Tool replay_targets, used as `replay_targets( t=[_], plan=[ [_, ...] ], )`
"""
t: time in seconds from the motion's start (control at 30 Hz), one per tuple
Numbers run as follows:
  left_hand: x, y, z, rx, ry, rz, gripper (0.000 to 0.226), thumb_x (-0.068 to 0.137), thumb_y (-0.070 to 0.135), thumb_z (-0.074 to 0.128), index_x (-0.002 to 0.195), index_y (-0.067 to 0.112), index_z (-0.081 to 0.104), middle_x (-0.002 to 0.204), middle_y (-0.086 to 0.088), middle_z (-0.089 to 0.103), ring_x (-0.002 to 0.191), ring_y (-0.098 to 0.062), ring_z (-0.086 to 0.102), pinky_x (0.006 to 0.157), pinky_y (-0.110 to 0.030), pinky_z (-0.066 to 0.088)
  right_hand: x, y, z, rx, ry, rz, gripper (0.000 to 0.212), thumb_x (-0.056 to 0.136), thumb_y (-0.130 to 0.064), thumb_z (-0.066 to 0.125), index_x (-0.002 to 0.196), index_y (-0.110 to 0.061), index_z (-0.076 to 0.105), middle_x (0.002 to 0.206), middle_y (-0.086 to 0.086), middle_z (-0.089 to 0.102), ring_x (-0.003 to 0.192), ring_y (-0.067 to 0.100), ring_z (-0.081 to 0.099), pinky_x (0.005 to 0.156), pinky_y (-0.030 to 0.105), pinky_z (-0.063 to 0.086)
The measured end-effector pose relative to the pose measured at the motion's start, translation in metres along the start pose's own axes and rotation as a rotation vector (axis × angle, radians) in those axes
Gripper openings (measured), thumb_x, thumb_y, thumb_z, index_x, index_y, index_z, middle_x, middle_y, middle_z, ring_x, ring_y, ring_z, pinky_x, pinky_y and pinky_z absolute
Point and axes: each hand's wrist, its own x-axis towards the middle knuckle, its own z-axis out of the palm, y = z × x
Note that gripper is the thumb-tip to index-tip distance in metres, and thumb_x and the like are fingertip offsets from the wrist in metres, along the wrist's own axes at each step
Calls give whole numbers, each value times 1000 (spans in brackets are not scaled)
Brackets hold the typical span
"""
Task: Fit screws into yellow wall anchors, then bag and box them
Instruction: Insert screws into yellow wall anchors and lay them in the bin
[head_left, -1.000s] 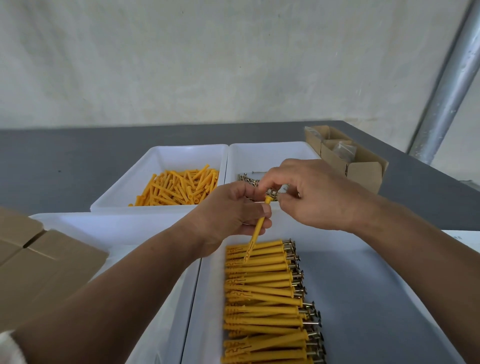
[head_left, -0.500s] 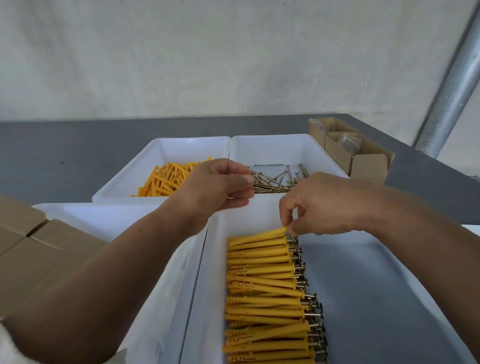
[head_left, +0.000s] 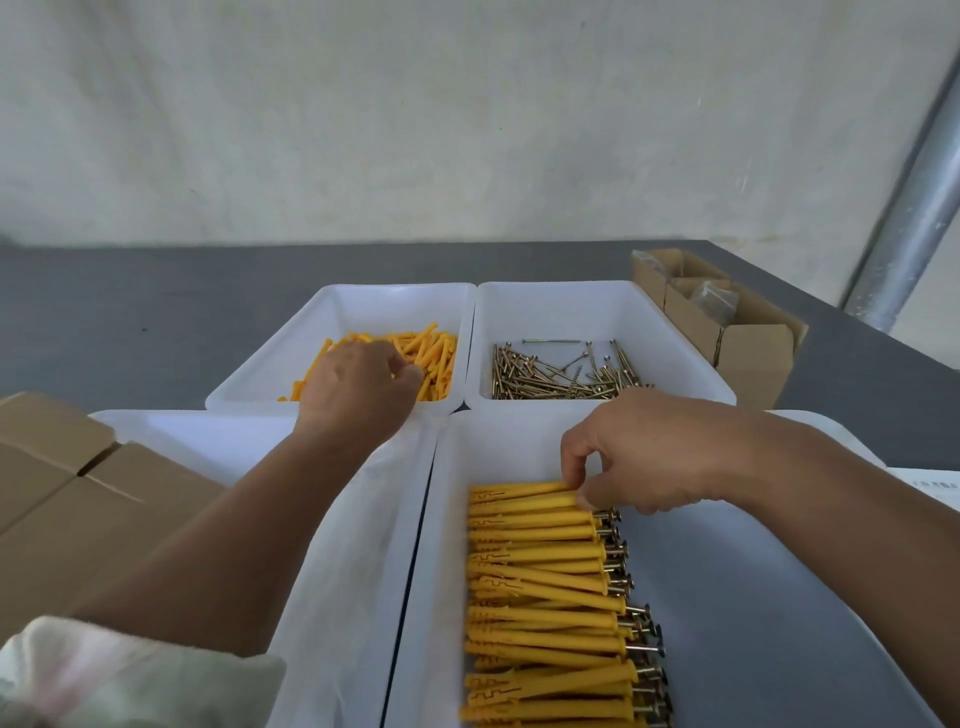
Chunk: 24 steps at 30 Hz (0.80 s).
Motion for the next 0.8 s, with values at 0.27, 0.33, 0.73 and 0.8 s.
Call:
replay_targets(
  t=[0.27, 0.33, 0.73, 0.8],
  plan=[
    [10, -15, 10, 334, -310, -48, 66, 93, 70, 16, 83, 24, 63, 101, -2, 62, 102, -25, 55, 85, -38, 37, -1, -1, 0, 30, 1, 4, 5, 91, -37, 64, 92, -33, 67, 69, -5, 70, 64, 10, 70, 53, 18, 49],
    [12, -17, 11, 347, -341, -31, 68, 92, 71, 14, 76, 23, 59, 100, -2, 62, 100, -25, 55, 84, -37, 38, -2, -1, -2, 31, 10, 5, 6, 91, -35, 63, 89, -32, 67, 68, -5, 69, 62, 9, 70, 52, 18, 48],
    [21, -23, 14, 396, -364, 105, 40, 97, 39, 22, 74, 18, 47, 88, 0, 56, 89, -21, 51, 71, -33, 34, -16, -11, -9, 140, -200, 34, 6, 91, -24, 64, 86, -24, 67, 75, 0, 72, 58, 12, 68, 54, 21, 56],
    [22, -22, 15, 368, -346, 112, 36, 98, 35, 23, 73, 18, 44, 87, 0, 54, 90, -22, 50, 71, -33, 34, -16, -14, -7, 130, -224, 46, 5, 92, -21, 63, 91, -19, 68, 75, 2, 71, 57, 13, 66, 55, 22, 57]
  ],
)
